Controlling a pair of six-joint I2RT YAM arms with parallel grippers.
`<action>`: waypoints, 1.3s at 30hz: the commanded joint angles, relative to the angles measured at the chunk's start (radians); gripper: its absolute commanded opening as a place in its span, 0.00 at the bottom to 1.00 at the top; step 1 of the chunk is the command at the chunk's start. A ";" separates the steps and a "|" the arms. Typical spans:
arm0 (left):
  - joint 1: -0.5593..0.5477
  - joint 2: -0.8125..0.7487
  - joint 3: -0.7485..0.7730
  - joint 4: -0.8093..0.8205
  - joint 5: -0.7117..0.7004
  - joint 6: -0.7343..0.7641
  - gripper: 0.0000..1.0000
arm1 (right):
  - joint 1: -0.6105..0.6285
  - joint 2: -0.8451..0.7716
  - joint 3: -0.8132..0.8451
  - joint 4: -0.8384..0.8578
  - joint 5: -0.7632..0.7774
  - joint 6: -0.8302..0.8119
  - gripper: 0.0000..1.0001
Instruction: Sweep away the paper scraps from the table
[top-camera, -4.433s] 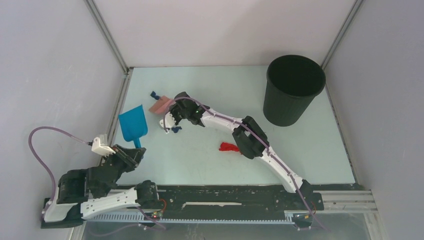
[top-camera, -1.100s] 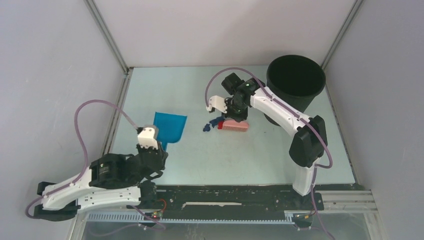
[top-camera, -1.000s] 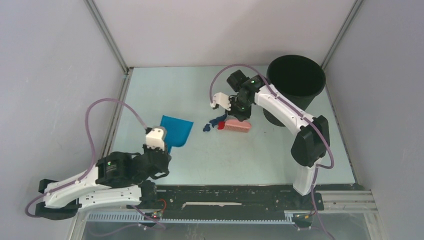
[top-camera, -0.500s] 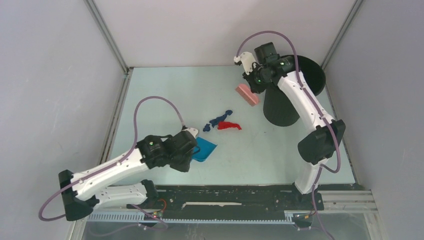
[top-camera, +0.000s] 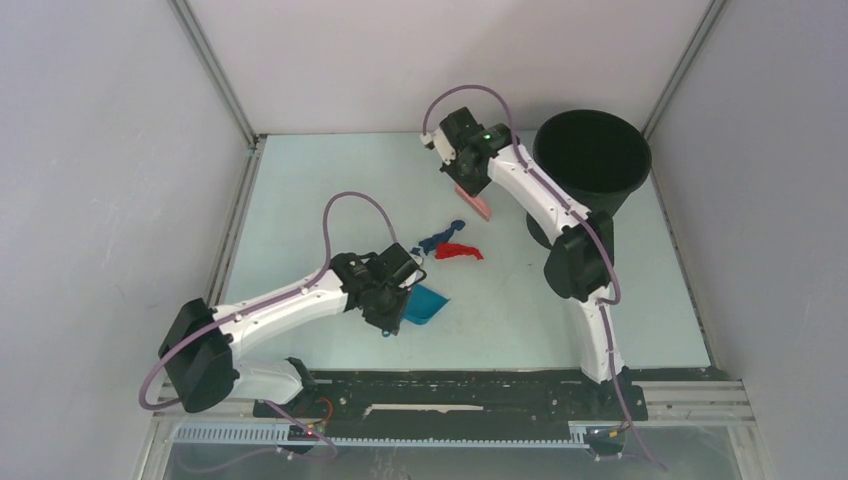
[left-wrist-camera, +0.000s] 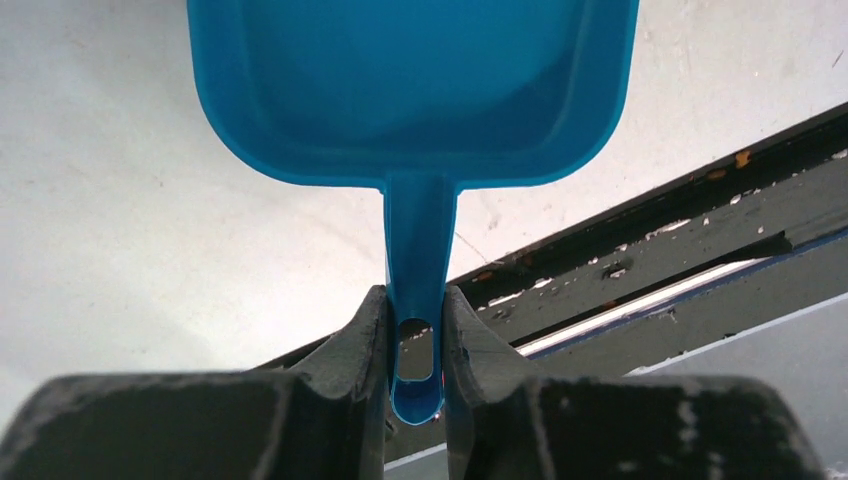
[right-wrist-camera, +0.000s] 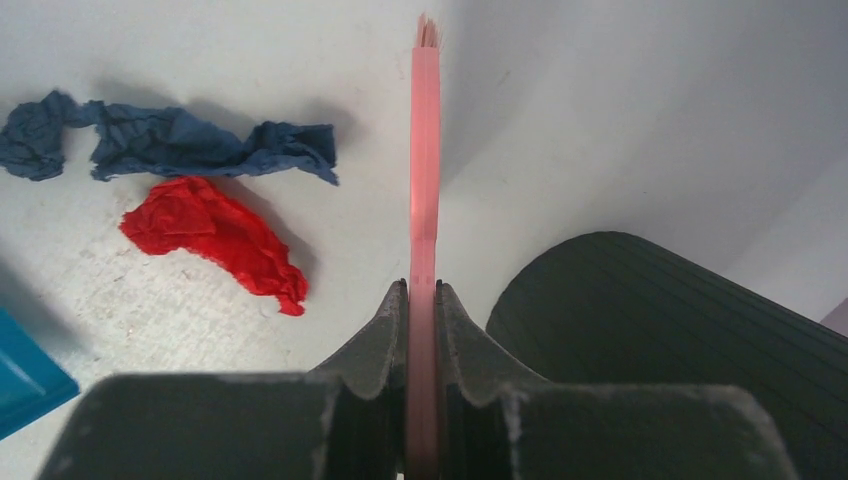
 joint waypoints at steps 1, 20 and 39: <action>0.029 0.040 0.005 0.090 0.047 0.047 0.00 | 0.056 -0.002 0.033 -0.020 0.031 0.047 0.00; 0.083 0.158 0.054 0.136 -0.054 0.136 0.00 | 0.144 -0.038 -0.051 -0.165 -0.460 0.098 0.00; 0.064 -0.114 -0.132 0.242 -0.053 0.080 0.00 | 0.017 -0.191 -0.021 -0.271 -0.743 0.117 0.00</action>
